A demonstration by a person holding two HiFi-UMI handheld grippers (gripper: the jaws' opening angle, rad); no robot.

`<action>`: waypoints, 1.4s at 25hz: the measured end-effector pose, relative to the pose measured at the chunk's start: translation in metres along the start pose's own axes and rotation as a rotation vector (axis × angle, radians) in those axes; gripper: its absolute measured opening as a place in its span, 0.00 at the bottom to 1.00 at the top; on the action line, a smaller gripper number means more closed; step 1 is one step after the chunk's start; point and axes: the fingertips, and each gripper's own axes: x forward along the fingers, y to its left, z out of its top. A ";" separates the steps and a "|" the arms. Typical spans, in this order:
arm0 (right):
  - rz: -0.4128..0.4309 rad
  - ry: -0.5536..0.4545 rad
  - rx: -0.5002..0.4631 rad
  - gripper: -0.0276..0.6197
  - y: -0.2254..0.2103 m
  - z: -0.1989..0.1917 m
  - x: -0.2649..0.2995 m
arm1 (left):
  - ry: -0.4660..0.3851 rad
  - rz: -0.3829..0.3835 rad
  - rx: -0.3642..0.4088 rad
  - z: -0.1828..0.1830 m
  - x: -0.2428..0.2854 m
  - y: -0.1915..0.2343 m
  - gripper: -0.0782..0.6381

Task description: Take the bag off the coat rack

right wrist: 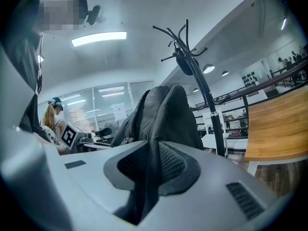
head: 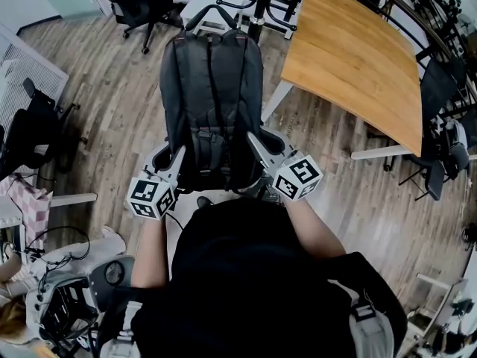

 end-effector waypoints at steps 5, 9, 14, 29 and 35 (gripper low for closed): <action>0.000 0.001 0.002 0.17 0.002 0.003 -0.001 | 0.003 0.003 -0.005 0.004 -0.001 0.000 0.26; 0.001 -0.002 0.001 0.17 0.003 0.006 -0.002 | 0.003 0.002 -0.004 0.006 -0.002 -0.001 0.26; -0.001 -0.007 -0.006 0.17 0.005 0.010 -0.003 | -0.002 -0.006 -0.003 0.011 -0.003 -0.002 0.26; 0.013 -0.019 -0.022 0.17 0.009 0.021 -0.008 | -0.010 -0.014 0.007 0.022 -0.005 -0.006 0.26; 0.014 -0.026 -0.021 0.17 0.010 0.025 -0.009 | -0.009 -0.018 -0.006 0.024 -0.007 -0.007 0.26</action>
